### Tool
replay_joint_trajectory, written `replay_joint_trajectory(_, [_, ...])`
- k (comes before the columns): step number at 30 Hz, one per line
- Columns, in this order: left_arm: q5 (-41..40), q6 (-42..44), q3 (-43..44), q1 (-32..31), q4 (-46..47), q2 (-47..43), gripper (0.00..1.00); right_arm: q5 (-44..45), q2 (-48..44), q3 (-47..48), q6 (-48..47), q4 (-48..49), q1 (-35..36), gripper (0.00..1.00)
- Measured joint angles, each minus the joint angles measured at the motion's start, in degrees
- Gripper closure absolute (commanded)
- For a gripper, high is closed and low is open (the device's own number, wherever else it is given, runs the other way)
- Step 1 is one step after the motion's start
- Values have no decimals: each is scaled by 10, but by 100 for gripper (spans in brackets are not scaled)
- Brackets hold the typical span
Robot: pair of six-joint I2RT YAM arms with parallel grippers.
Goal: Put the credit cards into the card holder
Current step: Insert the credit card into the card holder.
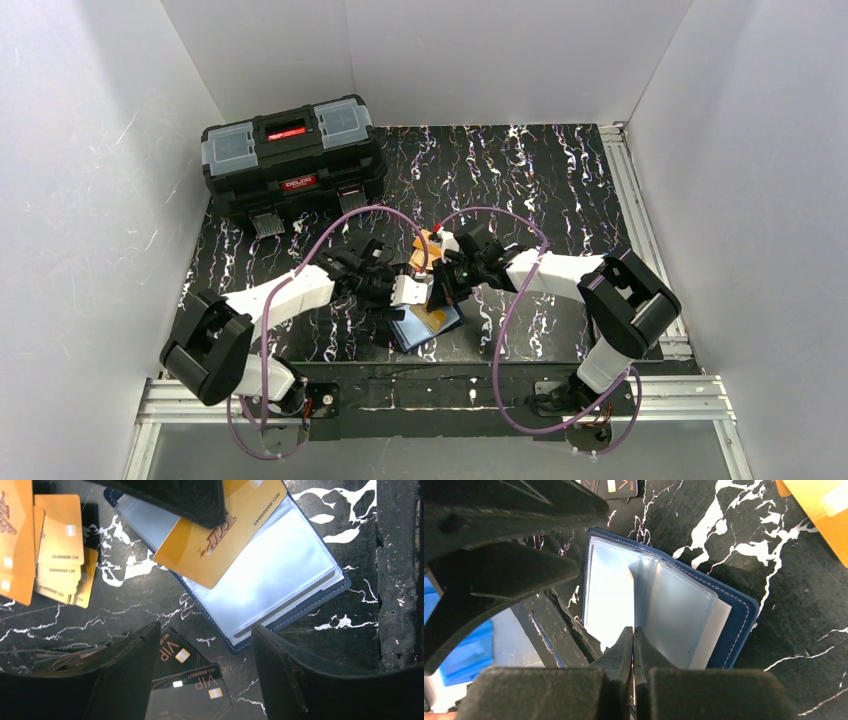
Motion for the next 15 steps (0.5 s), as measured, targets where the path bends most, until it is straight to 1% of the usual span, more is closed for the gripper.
replay_joint_trajectory(2, [11,2,0,-1,9,12,41,0,0,1,0,0,0,99])
replay_joint_trajectory(4, [20,3,0,-3,16,21,46,1,0,2,1,0,0,99])
replay_joint_trajectory(11, [50,39,-16,-17,37,28,54,13,-24,-5,8,2,-2,99])
replay_joint_trajectory(15, [63,73,-38,-25,41,21,55,16,-43,-16,17,10,-9,99])
